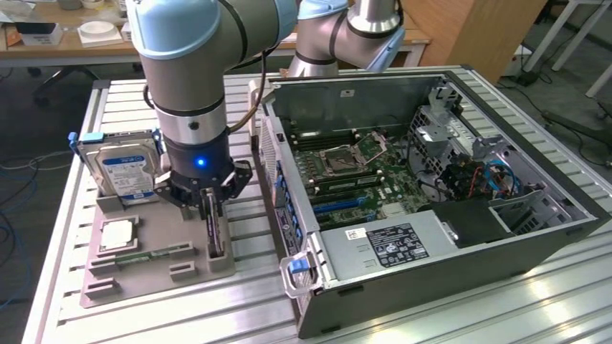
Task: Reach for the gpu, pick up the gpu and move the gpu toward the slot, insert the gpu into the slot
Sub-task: 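Pick up the gpu and move the gpu toward the slot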
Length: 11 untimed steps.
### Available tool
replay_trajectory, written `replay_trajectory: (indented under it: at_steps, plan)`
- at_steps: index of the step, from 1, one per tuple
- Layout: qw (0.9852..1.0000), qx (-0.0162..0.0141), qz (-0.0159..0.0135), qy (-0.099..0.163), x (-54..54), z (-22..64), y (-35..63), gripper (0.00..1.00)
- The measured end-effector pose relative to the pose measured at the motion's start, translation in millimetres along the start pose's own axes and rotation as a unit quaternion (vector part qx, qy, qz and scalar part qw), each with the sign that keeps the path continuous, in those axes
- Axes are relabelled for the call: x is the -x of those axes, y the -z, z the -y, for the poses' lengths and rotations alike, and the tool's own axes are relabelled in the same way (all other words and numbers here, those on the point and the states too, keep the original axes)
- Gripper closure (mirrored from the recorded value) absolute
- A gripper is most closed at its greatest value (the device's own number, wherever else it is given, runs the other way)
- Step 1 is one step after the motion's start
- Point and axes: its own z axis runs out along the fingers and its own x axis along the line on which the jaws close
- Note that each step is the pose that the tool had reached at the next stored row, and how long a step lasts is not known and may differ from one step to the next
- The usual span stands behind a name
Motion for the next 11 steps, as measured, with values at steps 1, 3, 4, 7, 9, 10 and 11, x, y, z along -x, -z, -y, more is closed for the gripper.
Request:
replay_trajectory:
  at_steps: [1,3,4,7,9,10,11]
  plan:
    - [1.0,0.0,0.0,0.0,0.0,0.0,0.0,0.67]
    - [1.0,0.0,0.0,0.0,0.0,0.0,0.0,0.67]
    - [1.0,0.0,0.0,0.0,0.0,0.0,0.0,0.67]
    - [1.0,0.0,0.0001,-0.007,0.0,0.0,-0.2,0.67]
    - [0.9999,0.0,0.0002,-0.01,0.0,0.0,-0.6,0.67]
    - [0.9999,0.0,0.0002,-0.013,0.0,0.0,-0.8,0.67]
    - [0.9999,0.0,0.0002,-0.016,0.0,0.0,-1.0,0.67]
